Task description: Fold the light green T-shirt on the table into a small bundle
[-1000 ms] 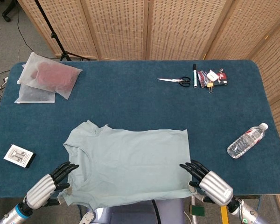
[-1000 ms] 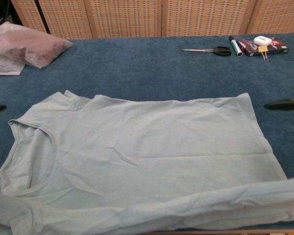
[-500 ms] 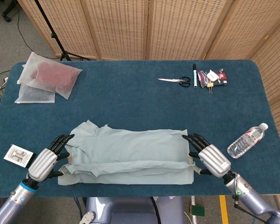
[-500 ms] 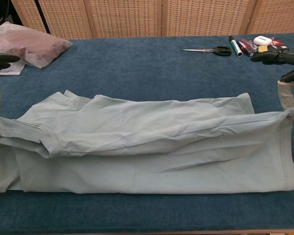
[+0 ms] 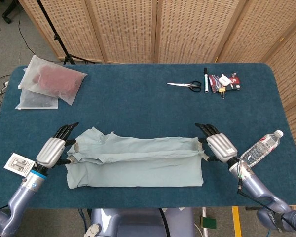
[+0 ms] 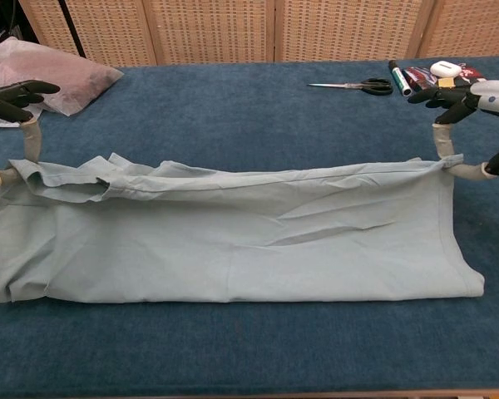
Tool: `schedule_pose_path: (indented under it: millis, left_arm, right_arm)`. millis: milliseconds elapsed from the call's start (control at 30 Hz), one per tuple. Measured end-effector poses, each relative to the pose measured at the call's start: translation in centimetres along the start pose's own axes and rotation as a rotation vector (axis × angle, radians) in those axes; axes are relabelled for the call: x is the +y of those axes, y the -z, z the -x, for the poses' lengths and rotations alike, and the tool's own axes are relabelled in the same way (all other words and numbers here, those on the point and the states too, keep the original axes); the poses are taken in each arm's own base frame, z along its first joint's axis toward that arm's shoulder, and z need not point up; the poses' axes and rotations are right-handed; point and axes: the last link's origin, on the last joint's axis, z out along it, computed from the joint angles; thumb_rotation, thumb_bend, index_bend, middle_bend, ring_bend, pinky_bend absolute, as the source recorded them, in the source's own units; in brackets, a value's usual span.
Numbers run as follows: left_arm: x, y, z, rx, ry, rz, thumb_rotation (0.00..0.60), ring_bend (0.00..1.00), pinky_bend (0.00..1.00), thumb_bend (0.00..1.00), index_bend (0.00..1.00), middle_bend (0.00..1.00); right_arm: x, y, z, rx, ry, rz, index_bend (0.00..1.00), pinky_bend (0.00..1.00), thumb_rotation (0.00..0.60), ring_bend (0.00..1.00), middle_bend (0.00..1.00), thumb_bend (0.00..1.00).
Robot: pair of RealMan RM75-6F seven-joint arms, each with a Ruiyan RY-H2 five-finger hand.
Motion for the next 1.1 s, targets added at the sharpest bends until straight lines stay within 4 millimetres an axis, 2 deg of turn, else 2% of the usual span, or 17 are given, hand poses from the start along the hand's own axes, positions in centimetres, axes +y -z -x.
schedule_pose_path:
  millis: [367, 400, 433, 467, 500, 533, 600, 867, 1100]
  left_arm:
    - [-1.0, -2.6, 0.7, -0.015, 0.02, -0.047, 0.6, 0.0, 0.0, 0.54, 0.76, 0.0]
    - [-1.0, -2.8, 0.7, -0.014, 0.021, -0.048, 0.6, 0.0, 0.0, 0.54, 0.76, 0.0]
    - [-1.0, -3.0, 0.8, -0.013, 0.022, -0.048, 0.6, 0.0, 0.0, 0.54, 0.76, 0.0]
    - [-1.0, -3.1, 0.8, -0.013, 0.023, -0.048, 0.6, 0.0, 0.0, 0.54, 0.76, 0.0]
    - [-1.0, -3.2, 0.8, -0.014, 0.022, -0.048, 0.6, 0.0, 0.0, 0.54, 0.76, 0.0]
    - [-1.0, -3.3, 0.9, -0.014, 0.022, -0.048, 0.6, 0.0, 0.0, 0.54, 0.76, 0.0]
    - [-0.9, -3.5, 0.9, -0.014, 0.021, -0.049, 0.6, 0.0, 0.0, 0.54, 0.76, 0.0]
    - [-0.9, -4.1, 1.3, -0.024, 0.02, -0.056, 0.6, 0.0, 0.0, 0.54, 0.76, 0.0]
    - [-1.3, -4.6, 1.7, -0.026, 0.016, -0.079, 0.6, 0.0, 0.0, 0.54, 0.76, 0.0]
  right_arm:
    - [1.6, -2.9, 0.7, -0.022, -0.008, 0.081, 0.63, 0.03, 0.6, 0.0, 0.03, 0.5]
    - [1.8, -3.0, 0.7, -0.025, -0.007, 0.086, 0.54, 0.03, 0.6, 0.0, 0.02, 0.48]
    - [1.9, -3.2, 0.8, -0.027, -0.005, 0.092, 0.37, 0.03, 0.6, 0.0, 0.01, 0.41]
    - [2.0, -3.4, 0.9, -0.032, -0.002, 0.1, 0.24, 0.03, 0.6, 0.0, 0.0, 0.32]
    - [2.2, -3.5, 1.0, -0.037, 0.001, 0.106, 0.08, 0.03, 0.6, 0.0, 0.0, 0.18]
    - [2.3, -3.6, 1.1, -0.044, 0.003, 0.111, 0.01, 0.03, 0.6, 0.0, 0.0, 0.06]
    - [2.6, -3.6, 1.3, -0.06, 0.006, 0.126, 0.0, 0.03, 0.6, 0.0, 0.0, 0.0]
    - [3.4, -3.3, 1.1, -0.053, 0.052, 0.18, 0.0, 0.03, 0.6, 0.0, 0.0, 0.0]
    - [3.0, -1.8, 0.0, -0.014, 0.031, 0.189, 0.0, 0.03, 0.6, 0.0, 0.0, 0.0]
